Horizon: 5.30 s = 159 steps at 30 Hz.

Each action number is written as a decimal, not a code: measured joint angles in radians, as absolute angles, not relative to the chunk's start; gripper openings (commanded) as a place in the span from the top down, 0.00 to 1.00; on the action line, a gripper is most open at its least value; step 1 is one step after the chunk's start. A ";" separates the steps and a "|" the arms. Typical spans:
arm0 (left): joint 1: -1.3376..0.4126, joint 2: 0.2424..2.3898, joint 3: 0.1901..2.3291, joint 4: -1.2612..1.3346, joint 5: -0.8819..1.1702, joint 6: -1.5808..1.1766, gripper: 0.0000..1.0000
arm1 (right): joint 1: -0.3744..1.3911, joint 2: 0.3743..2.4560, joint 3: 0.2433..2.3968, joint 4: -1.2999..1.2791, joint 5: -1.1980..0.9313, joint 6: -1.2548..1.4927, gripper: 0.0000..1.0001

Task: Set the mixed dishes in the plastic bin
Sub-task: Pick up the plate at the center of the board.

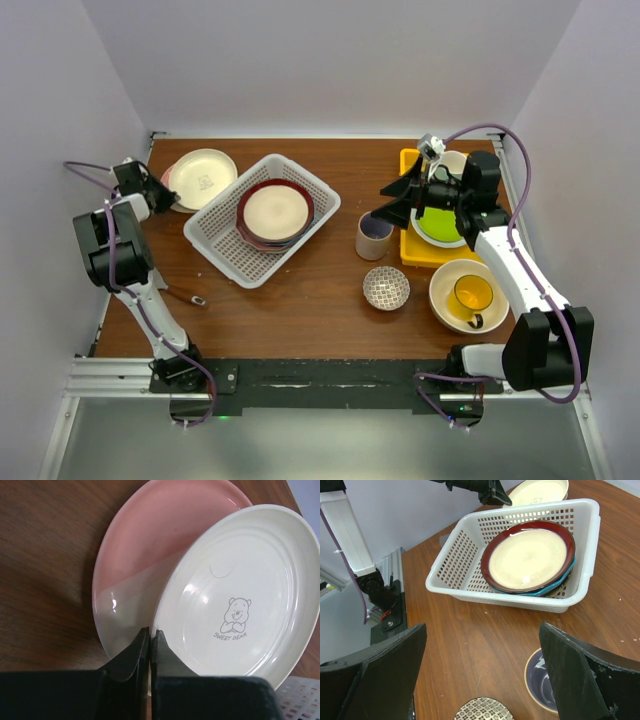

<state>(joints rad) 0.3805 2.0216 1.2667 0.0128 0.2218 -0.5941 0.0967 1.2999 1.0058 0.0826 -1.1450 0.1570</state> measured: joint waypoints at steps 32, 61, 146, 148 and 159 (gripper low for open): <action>0.398 1.739 1.198 0.067 0.323 -0.666 1.00 | 0.088 1.300 1.006 0.083 -1.145 0.157 0.02; 0.270 1.287 0.918 0.150 0.438 -0.743 1.00 | 0.083 1.281 1.006 0.048 -1.145 0.116 0.02; -0.405 0.894 0.622 0.064 0.022 -0.697 1.00 | 0.327 1.358 1.268 -0.426 -0.673 0.167 0.02; -0.413 0.902 0.623 0.060 -0.002 -0.696 1.00 | 0.327 1.352 1.271 -0.434 -0.664 0.160 0.02; -0.440 0.921 0.630 0.033 -0.070 -0.698 1.00 | 0.350 1.336 1.301 -0.449 -0.671 0.134 0.02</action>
